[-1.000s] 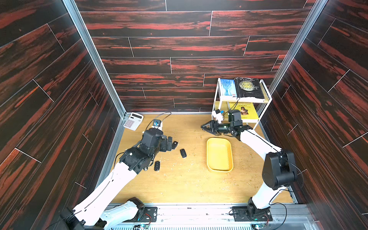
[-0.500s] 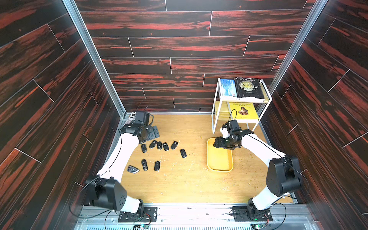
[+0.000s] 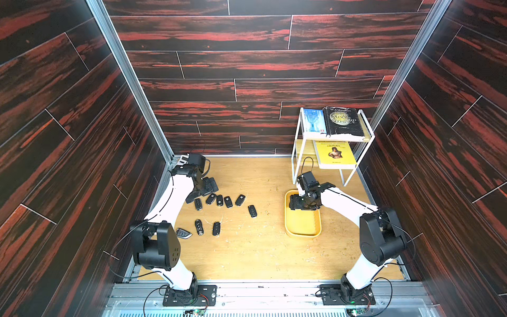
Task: Place the car key into the storage box
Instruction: Place the car key in the storage box.
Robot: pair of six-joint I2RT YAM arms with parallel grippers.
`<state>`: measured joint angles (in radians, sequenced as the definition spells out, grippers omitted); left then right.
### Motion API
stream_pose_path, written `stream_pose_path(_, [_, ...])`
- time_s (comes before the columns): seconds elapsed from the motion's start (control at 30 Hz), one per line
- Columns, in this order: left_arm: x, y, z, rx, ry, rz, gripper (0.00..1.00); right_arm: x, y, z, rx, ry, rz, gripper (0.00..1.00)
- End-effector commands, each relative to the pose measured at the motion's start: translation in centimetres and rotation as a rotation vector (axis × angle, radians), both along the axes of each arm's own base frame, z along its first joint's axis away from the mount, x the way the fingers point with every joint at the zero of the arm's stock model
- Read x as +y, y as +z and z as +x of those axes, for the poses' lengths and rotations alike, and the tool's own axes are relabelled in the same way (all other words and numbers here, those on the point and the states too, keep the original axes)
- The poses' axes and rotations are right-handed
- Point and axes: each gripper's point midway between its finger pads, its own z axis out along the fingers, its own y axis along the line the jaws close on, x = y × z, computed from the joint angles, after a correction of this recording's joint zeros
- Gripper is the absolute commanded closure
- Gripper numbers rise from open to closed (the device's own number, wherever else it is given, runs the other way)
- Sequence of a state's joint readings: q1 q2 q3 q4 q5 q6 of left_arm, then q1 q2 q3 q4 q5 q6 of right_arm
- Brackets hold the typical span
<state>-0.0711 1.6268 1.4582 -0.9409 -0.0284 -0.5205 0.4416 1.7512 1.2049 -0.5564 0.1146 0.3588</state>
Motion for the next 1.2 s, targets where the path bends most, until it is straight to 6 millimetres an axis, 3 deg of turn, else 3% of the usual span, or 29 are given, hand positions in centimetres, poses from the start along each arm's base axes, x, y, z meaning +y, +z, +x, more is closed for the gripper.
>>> stream_pose_path(0.0, [0.0,2.4,-0.4,-0.090,-0.024,-0.001,0.00,0.8,0.0,1.7,-0.041,-0.037,-0.013,0.50])
stream_pose_path(0.1, [0.6,3.1,-0.5,-0.133,-0.013,0.028,0.00,1.2,-0.5,2.4,-0.059,-0.053,-0.024,0.50])
stream_pose_path(0.53, [-0.1,4.8,-1.3,-0.204,-0.019,-0.026,0.00,1.4,-3.2,4.4,-0.088,-0.111,-0.055,0.52])
stream_pose_path(0.73, [-0.8,4.5,-1.4,-0.211,-0.023,-0.073,0.00,2.1,-3.8,5.1,-0.102,-0.113,-0.049,0.51])
stream_pose_path(0.93, [-1.1,4.5,-1.4,-0.211,-0.037,-0.087,0.00,2.2,-4.1,5.2,-0.114,-0.111,-0.048,0.28])
stream_pose_path(0.97, [-1.0,4.5,-1.4,-0.213,-0.038,-0.085,0.00,2.3,-4.2,5.2,-0.115,-0.106,-0.047,0.03])
stream_pose_path(1.17, [-0.9,4.7,-1.3,-0.233,-0.063,-0.060,0.00,2.4,-3.4,5.5,-0.138,-0.107,-0.042,0.01])
